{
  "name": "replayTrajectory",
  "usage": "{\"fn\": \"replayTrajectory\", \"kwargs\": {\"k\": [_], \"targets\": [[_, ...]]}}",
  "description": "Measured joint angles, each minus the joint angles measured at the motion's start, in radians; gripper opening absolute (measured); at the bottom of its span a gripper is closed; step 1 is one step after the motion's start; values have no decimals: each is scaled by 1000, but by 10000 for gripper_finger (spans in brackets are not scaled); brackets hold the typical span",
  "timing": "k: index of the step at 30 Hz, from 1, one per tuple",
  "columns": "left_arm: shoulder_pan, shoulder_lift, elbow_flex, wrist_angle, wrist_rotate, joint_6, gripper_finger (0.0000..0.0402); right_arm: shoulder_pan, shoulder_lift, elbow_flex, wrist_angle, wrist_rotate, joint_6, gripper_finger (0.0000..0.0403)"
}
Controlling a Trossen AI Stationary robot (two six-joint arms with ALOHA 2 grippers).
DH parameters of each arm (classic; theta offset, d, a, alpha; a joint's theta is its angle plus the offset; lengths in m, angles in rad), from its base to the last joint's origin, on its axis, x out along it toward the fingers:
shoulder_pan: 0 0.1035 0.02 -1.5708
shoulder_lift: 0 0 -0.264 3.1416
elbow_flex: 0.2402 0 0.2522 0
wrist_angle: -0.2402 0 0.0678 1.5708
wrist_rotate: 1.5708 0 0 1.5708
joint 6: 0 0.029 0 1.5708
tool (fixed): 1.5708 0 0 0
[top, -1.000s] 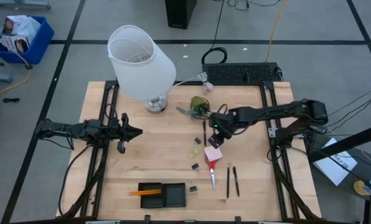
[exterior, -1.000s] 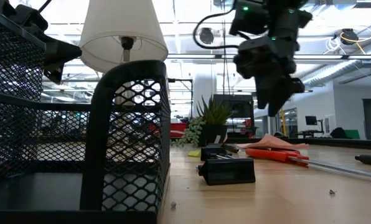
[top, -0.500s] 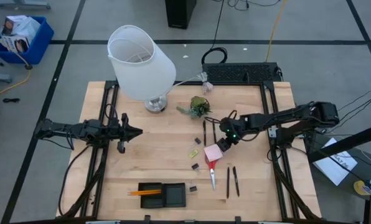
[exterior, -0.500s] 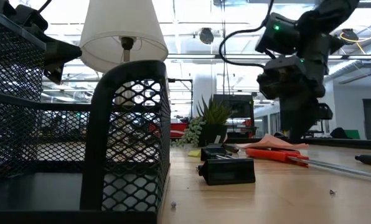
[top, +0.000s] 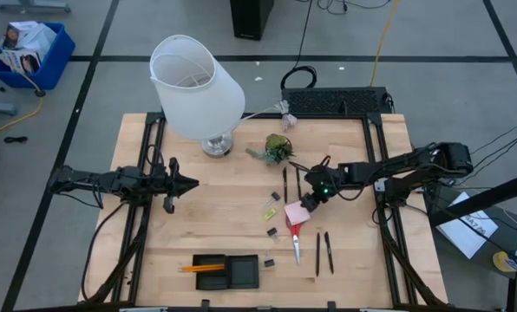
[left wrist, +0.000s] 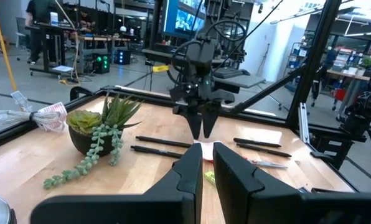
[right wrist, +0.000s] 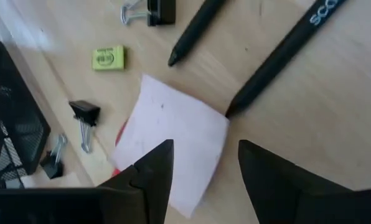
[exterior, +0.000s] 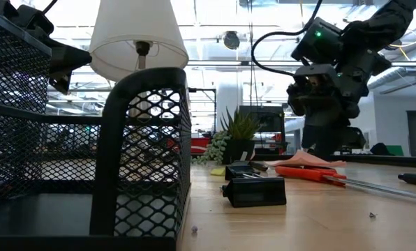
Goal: Pick and place office supplies into organizer
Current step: Put the pink sticky note into the mesh desk organizer
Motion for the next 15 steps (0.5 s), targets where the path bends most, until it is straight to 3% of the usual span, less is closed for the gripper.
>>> {"fn": "replayTrajectory", "kwargs": {"k": [15], "targets": [[0,0,0,-1,0,0,42,-5,35,0,36,37,-3,169]]}}
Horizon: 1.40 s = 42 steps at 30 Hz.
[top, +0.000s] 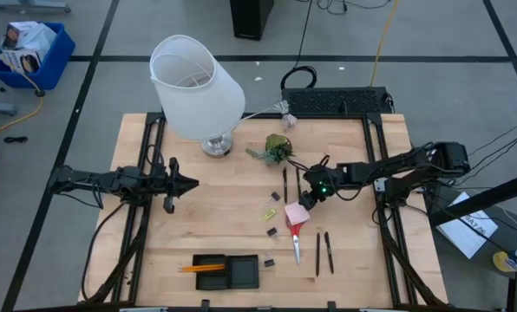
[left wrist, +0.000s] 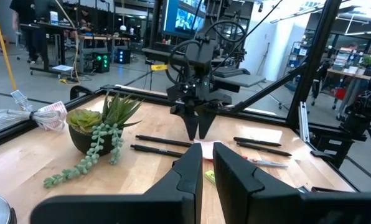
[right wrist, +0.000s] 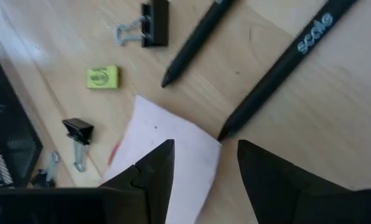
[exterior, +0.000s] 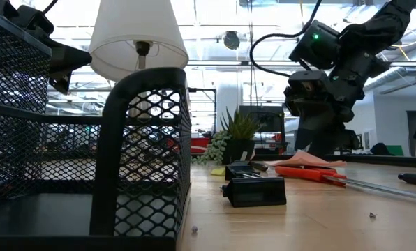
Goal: Pick and place office supplies into organizer
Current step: Put the pink sticky note into the mesh desk organizer
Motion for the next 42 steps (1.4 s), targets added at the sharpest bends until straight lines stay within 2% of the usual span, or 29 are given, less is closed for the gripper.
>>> {"fn": "replayTrajectory", "kwargs": {"k": [8,14,19,27,35,42], "targets": [[0,0,0,0,0,0,42,0,47,0,22,-34,-1,163],[0,0,0,0,0,0,42,1,51,0,28,-55,-29,142],[0,0,0,0,0,0,42,1,51,0,93,-55,-12,101],[0,0,0,0,0,0,42,1,51,1,156,-54,2,7],[0,0,0,0,0,0,42,1,51,1,185,-55,35,3],[0,0,0,0,0,0,42,20,51,1,380,-77,109,2]]}}
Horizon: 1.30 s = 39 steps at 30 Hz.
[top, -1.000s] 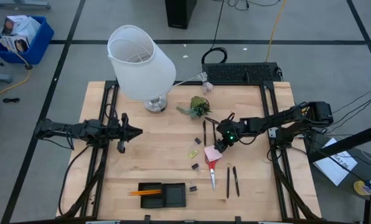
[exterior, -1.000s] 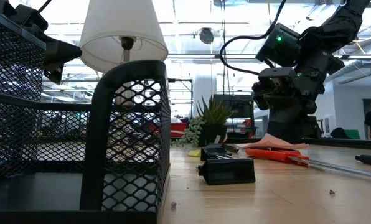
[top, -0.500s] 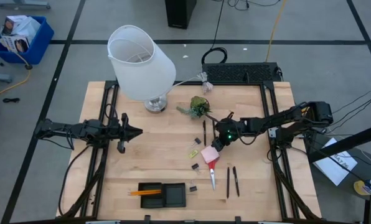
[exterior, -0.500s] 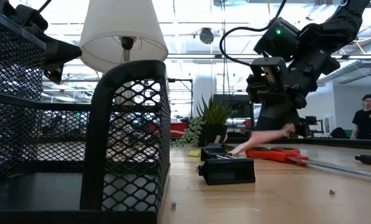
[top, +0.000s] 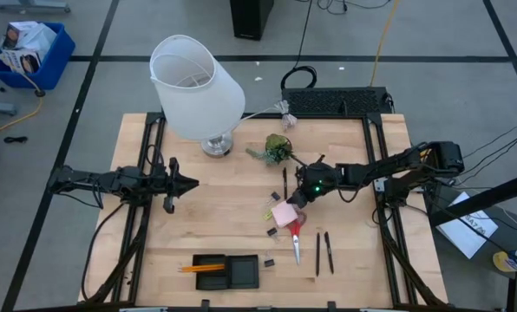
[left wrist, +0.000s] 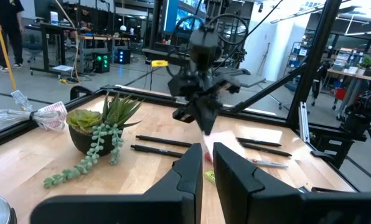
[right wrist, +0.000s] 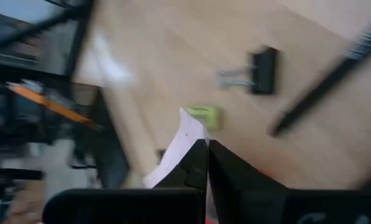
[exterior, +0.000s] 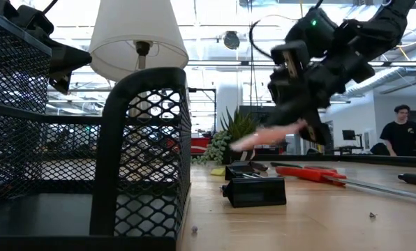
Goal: Pick and place office supplies into organizer
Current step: Put the pink sticky note into the mesh desk organizer
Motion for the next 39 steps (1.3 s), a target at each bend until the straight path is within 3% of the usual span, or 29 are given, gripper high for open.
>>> {"fn": "replayTrajectory", "kwargs": {"k": [8,22,30,39], "targets": [[0,0,0,0,0,0,42,61,0,0,171,2,47,1],[0,0,0,0,0,0,42,189,-1,119,118,-77,-95,0],[0,0,0,0,0,0,42,324,43,169,121,91,-57,0],[0,0,0,1,0,0,42,480,303,395,122,440,134,0]]}}
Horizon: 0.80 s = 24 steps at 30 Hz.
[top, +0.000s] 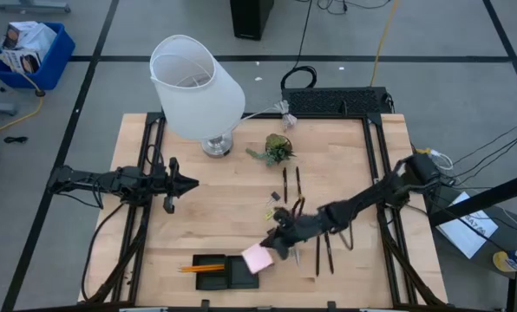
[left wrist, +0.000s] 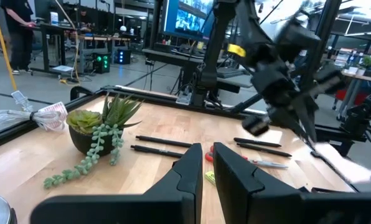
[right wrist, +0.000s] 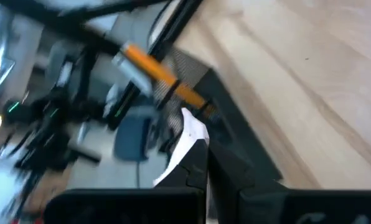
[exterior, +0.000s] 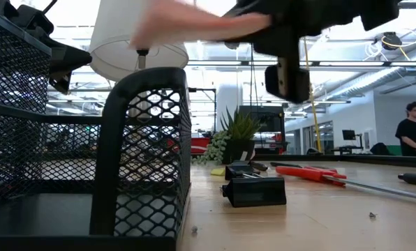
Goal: Pick and place office supplies into organizer
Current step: Put the pink sticky note into the mesh desk organizer
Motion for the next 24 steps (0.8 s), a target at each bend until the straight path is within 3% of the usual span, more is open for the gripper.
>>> {"fn": "replayTrajectory", "kwargs": {"k": [4,7,14,24], "targets": [[0,0,0,-1,0,0,42,56,88,96,5,174,80,0],[0,0,0,-1,0,0,42,82,152,165,-2,239,135,0],[0,0,0,-2,0,0,42,116,277,300,-56,271,206,0],[0,0,0,-1,0,0,42,125,299,308,-156,266,269,0]]}}
